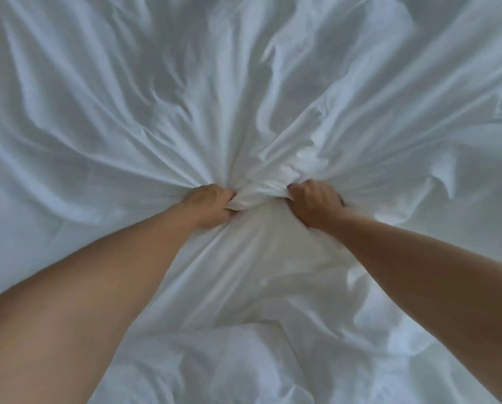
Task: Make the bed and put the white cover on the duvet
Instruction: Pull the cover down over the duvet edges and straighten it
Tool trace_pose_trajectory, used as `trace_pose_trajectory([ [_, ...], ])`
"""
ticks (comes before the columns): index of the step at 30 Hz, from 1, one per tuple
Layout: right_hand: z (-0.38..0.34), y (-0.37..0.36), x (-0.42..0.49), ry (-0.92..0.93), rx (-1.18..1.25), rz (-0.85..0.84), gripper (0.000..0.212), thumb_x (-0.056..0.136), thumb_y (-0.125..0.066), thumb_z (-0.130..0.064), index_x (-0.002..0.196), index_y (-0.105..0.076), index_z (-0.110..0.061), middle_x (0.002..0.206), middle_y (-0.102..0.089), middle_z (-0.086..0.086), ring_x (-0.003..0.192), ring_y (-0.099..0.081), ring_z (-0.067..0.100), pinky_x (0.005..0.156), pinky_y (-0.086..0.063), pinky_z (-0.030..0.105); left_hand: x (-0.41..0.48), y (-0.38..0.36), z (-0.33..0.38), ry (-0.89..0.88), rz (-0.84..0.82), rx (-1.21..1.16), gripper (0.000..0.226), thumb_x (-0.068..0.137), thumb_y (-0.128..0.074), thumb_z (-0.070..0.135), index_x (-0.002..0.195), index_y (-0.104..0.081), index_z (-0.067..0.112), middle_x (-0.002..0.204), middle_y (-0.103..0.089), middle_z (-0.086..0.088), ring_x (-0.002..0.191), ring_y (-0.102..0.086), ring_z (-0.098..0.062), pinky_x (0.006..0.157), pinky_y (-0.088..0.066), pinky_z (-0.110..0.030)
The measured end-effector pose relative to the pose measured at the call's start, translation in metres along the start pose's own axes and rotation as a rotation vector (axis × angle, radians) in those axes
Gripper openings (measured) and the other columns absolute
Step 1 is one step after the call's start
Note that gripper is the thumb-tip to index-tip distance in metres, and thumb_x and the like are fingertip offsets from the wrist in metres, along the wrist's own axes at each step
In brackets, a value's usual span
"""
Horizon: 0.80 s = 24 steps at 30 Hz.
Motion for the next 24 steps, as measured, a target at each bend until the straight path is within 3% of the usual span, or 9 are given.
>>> trace_pose_trajectory([
  [2,-0.011,0.044,0.018,0.027,0.092,0.141,0.03,0.098,-0.054,-0.034,0.11,-0.063,-0.007,0.108,-0.068,0.026,0.097,-0.064,0.047,0.079,-0.049,0.046,-0.005,0.045,-0.009,-0.041,0.101,0.113,0.036,0.097,-0.056,0.049,0.123,-0.065,0.025,0.12,-0.067,-0.017,0.111,-0.064,-0.037,0.083,-0.048,-0.038],
  [5,-0.023,0.12,0.048,0.052,0.206,0.601,0.023,0.088,-0.057,-0.026,0.094,-0.062,-0.005,0.088,-0.068,0.024,0.076,-0.065,0.047,0.06,-0.044,0.042,-0.022,0.146,-0.036,-0.062,0.61,0.158,0.019,0.094,-0.06,0.031,0.101,-0.065,0.013,0.1,-0.069,-0.024,0.092,-0.066,-0.046,0.074,-0.05,-0.046],
  [7,-0.027,0.141,0.055,-0.005,0.221,0.889,0.026,0.087,-0.054,-0.032,0.095,-0.063,-0.009,0.091,-0.067,0.016,0.082,-0.064,0.04,0.067,-0.041,0.039,-0.031,0.174,-0.054,-0.028,0.892,0.08,0.015,0.092,-0.056,0.028,0.094,-0.058,0.013,0.096,-0.065,-0.02,0.084,-0.063,-0.045,0.069,-0.047,-0.047],
  [10,-0.02,0.058,0.051,-0.234,0.114,0.488,0.079,0.09,-0.036,-0.07,0.149,-0.041,-0.018,0.157,-0.036,0.016,0.144,-0.032,0.037,0.116,-0.019,0.054,-0.018,0.106,-0.06,0.165,0.786,-0.009,0.063,0.088,-0.054,0.055,0.142,-0.046,0.023,0.141,-0.048,-0.02,0.123,-0.051,-0.044,0.1,-0.041,-0.058],
  [13,0.001,-0.045,0.022,-0.289,-0.051,0.051,0.106,0.082,-0.01,-0.085,0.162,-0.007,-0.016,0.168,0.004,0.018,0.154,0.004,0.04,0.116,-0.001,0.07,-0.013,0.002,-0.05,0.321,0.358,-0.028,0.111,0.077,-0.044,0.088,0.158,0.013,0.038,0.168,0.0,-0.015,0.153,-0.003,-0.044,0.114,-0.009,-0.074],
  [16,0.008,-0.046,0.03,-0.281,-0.036,-0.044,0.104,0.082,-0.011,-0.085,0.162,0.004,-0.019,0.167,0.015,0.014,0.153,0.013,0.039,0.115,0.005,0.072,-0.015,-0.021,-0.044,0.387,0.215,-0.021,0.114,0.073,-0.037,0.094,0.154,0.023,0.04,0.168,0.012,-0.008,0.153,0.009,-0.043,0.112,-0.005,-0.078],
  [20,-0.013,-0.034,0.016,-0.37,0.09,0.049,0.103,0.079,-0.02,-0.085,0.161,0.002,-0.027,0.168,0.01,0.014,0.154,0.011,0.038,0.117,0.004,0.07,-0.017,0.02,-0.055,0.257,0.226,-0.218,0.099,0.075,-0.049,0.088,0.155,-0.025,0.036,0.158,-0.035,-0.011,0.142,-0.037,-0.036,0.11,-0.037,-0.054],
  [22,-0.038,-0.05,-0.008,-0.385,0.159,0.063,0.105,0.077,-0.018,-0.087,0.161,-0.005,-0.026,0.168,0.003,0.018,0.154,0.004,0.04,0.117,-0.001,0.07,-0.02,0.054,-0.073,0.138,0.431,-0.33,0.063,0.089,-0.048,0.07,0.125,-0.066,0.021,0.123,-0.067,-0.015,0.115,-0.062,-0.035,0.092,-0.049,-0.039],
  [24,-0.058,-0.074,-0.037,-0.348,0.125,0.035,0.105,0.078,-0.016,-0.087,0.161,-0.009,-0.024,0.167,0.003,0.02,0.153,0.002,0.042,0.117,-0.005,0.071,-0.013,0.085,-0.09,0.119,0.646,-0.259,0.044,0.092,-0.053,0.049,0.106,-0.075,0.013,0.108,-0.068,-0.018,0.104,-0.063,-0.039,0.086,-0.048,-0.039],
])
Point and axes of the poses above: each hand's wrist, its own x-axis towards the middle knuckle, its own y-axis out of the back of the hand, z = x × y, the point moved 4 cm from there along x, towards the middle knuckle
